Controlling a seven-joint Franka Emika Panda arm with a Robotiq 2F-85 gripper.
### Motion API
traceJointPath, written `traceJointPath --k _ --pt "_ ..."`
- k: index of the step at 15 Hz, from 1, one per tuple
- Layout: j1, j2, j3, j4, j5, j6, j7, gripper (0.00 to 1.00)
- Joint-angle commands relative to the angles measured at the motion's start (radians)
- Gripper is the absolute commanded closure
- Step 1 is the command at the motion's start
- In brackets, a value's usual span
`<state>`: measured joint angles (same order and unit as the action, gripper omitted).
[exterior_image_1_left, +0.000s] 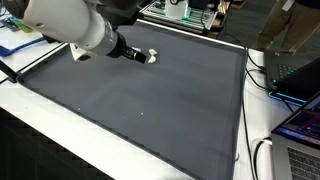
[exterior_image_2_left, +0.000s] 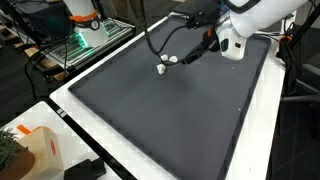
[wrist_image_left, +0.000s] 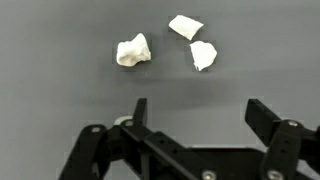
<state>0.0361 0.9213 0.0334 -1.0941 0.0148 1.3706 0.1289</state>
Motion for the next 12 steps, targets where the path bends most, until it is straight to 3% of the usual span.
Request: traceJointPath --k 1,3,5,7,12 --pt "0.004 0.042 -0.011 0.074 0.022 -0.057 0.02 0.0" --pt "-0.007 -0.023 -0.01 -0.001 0.015 -0.035 -0.014 0.0" --pt "-0.034 -0.147 0.0 -0.158 0.003 0.043 -0.064 0.0" --pt "-0.035 -0.224 -0.016 -0.229 -0.024 0.12 -0.132 0.0" --pt "-0.084 -0.415 -0.015 -0.433 0.003 0.372 -0.255 0.0"
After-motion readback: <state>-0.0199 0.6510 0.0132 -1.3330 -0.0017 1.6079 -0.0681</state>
